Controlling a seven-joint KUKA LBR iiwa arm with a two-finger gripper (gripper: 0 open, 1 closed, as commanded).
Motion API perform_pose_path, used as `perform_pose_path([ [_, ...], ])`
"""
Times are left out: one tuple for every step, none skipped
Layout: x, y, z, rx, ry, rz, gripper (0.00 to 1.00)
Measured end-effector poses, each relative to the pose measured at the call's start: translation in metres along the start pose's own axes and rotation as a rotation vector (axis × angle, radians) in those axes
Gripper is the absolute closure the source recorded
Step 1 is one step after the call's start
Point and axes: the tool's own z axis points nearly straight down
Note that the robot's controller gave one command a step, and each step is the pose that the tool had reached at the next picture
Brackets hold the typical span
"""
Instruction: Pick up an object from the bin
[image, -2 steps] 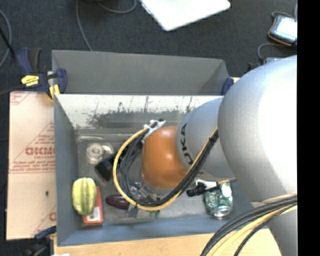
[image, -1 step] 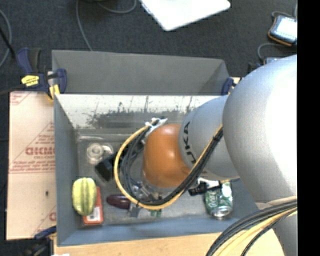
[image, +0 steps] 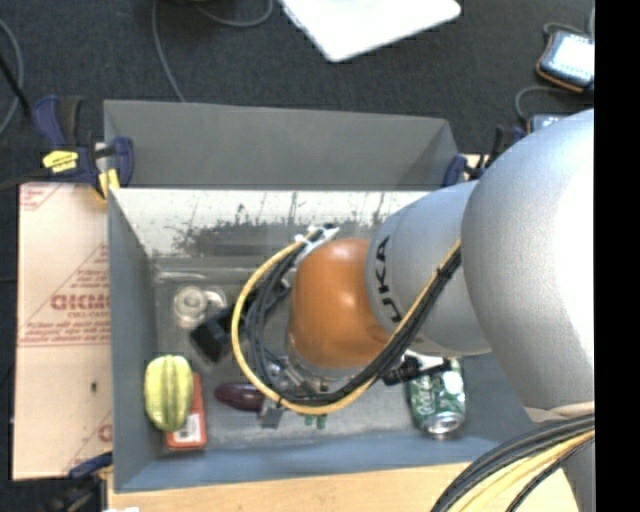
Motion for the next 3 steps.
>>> perform_pose_path([
  [-0.001,0.000,-0.008,-0.002,-0.004,0.001,1.00],
  [0.000,0.000,-0.018,0.001,0.002,0.002,1.00],
  [0.000,0.000,-0.033,0.001,0.002,0.002,1.00],
])
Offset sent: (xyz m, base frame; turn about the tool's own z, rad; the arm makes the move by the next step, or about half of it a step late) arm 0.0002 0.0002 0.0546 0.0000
